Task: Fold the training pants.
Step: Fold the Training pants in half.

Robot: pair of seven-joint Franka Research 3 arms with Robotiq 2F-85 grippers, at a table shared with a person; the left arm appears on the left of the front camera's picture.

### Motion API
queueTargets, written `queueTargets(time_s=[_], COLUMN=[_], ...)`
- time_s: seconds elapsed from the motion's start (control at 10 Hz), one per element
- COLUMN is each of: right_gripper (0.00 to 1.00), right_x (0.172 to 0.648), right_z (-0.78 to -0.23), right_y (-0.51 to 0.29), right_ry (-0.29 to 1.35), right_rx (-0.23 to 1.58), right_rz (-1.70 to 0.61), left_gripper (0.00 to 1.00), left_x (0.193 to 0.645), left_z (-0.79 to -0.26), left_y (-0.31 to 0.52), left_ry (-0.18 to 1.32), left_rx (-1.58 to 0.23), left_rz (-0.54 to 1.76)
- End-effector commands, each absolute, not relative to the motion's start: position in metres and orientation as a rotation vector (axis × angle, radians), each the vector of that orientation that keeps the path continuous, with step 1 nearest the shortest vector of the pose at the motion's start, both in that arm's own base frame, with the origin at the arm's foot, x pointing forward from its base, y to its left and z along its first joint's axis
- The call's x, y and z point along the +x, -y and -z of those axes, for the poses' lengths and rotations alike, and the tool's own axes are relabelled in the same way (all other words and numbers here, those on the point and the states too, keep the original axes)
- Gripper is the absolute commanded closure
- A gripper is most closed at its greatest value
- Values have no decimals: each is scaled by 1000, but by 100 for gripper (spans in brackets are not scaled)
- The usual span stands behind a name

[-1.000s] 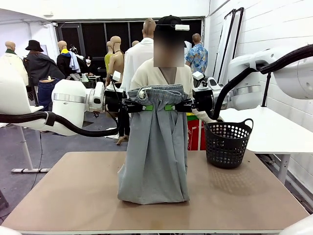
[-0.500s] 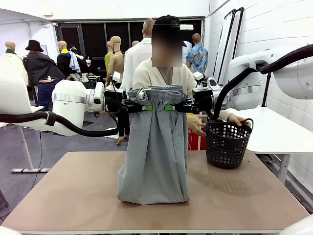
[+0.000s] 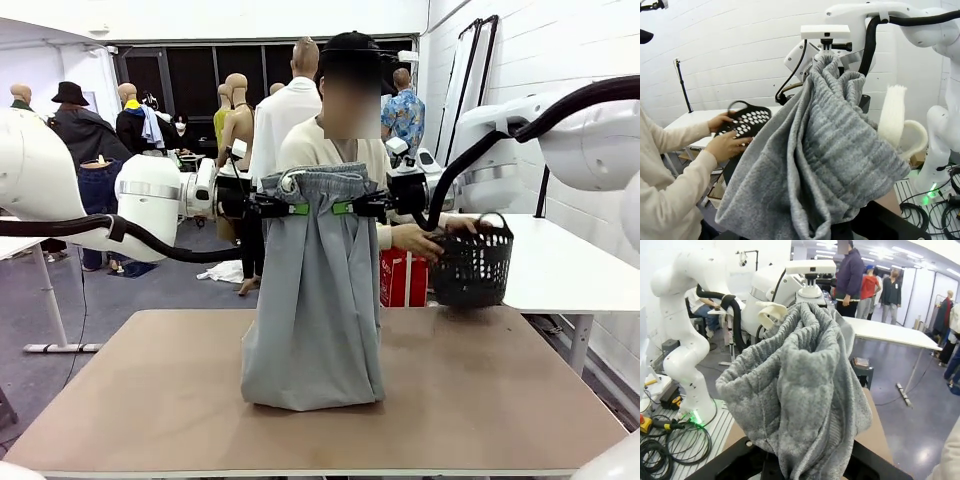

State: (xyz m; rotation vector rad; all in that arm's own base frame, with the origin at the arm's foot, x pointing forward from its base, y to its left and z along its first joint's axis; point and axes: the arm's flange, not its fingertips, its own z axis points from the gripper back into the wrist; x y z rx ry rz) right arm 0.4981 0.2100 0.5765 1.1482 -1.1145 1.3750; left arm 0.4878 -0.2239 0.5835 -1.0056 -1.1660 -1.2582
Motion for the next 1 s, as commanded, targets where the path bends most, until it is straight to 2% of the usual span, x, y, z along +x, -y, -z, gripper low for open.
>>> queueTargets(time_s=[0.0, 0.4, 0.6, 0.9], right_gripper=[100, 100, 100, 100], right_x=[531, 579, 574, 572], right_z=[-603, -625, -630, -616], right_y=[-211, -212, -213, -218], right_ry=[1105, 1137, 1141, 1160], right_rx=[1126, 1083, 1085, 1088], right_rz=[-1382, -1389, -1387, -1395], left_gripper=[100, 100, 100, 100], left_x=[524, 568, 553, 553], left_z=[-603, -623, -619, -619], left_y=[214, 203, 216, 216], left_ry=[1135, 1152, 1173, 1173], left_rx=[-979, -937, -968, -968], left_rz=[1257, 1244, 1263, 1263])
